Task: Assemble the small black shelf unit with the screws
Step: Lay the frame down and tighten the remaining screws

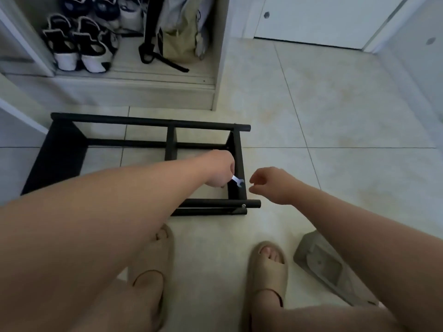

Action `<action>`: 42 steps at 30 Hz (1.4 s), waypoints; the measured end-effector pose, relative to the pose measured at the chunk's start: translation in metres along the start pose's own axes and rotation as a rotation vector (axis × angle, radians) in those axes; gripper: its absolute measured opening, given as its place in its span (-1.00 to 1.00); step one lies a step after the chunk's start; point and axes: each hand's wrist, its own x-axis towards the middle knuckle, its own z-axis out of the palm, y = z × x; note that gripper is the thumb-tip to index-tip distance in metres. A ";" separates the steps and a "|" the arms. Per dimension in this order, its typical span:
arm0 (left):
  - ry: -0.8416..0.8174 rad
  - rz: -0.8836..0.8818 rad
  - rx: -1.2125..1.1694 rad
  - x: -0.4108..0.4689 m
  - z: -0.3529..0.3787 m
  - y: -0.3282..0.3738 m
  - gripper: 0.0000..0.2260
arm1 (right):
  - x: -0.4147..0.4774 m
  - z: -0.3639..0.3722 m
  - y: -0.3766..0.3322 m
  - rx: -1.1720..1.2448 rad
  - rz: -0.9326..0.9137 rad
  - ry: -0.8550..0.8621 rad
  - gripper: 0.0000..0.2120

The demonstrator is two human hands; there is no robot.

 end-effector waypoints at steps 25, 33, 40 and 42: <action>-0.214 -0.078 -0.702 0.127 0.120 -0.088 -0.85 | 0.132 0.061 0.070 -0.767 -0.738 0.069 0.21; -0.241 -0.039 -0.787 0.126 0.119 -0.088 -0.88 | 0.134 0.066 0.073 -0.749 -0.759 0.150 0.25; -0.256 -0.030 -0.907 0.128 0.123 -0.093 -0.89 | 0.134 0.069 0.077 -0.736 -0.767 0.196 0.30; -0.251 -0.001 -0.896 0.129 0.123 -0.093 -0.90 | 0.134 0.069 0.077 -0.737 -0.763 0.186 0.30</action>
